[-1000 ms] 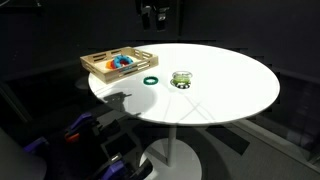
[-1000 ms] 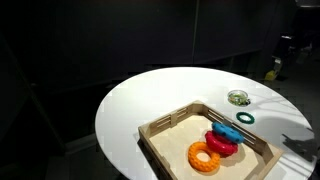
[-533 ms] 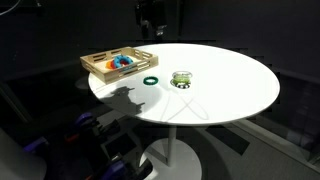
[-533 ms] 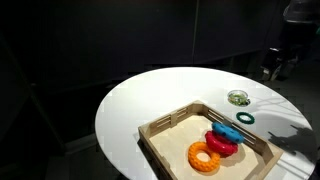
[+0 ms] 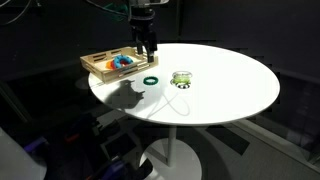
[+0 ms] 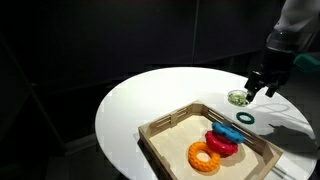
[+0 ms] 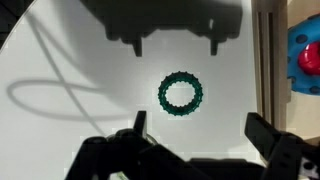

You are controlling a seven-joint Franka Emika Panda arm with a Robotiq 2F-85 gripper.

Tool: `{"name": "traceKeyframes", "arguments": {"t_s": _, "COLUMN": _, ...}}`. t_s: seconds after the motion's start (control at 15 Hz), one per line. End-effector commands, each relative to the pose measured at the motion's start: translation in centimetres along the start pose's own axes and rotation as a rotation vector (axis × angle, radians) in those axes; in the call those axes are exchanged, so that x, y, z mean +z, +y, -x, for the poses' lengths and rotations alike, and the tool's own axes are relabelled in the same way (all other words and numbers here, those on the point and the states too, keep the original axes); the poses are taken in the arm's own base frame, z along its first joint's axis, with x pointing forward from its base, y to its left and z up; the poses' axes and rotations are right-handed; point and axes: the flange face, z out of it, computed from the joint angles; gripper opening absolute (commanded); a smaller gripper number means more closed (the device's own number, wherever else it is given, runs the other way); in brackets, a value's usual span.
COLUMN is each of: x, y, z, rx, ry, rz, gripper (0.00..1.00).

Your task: Pick up the green ring from the table and put it on the wooden tray

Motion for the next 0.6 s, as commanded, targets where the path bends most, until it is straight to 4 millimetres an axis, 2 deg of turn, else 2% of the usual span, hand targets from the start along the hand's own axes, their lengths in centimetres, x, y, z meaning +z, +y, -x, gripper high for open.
{"name": "traceKeyframes", "arguments": {"t_s": 0.0, "x": 2.4, "y": 0.1, "z": -0.1, "rx": -0.013, "ry": -0.023, "rz": -0.006, "gripper": 1.00}}
{"name": "traceKeyframes", "arguments": {"t_s": 0.53, "x": 5.9, "y": -0.5, "z": -0.6, "rx": -0.039, "ry": -0.006, "rz": 0.026, "gripper": 1.00}}
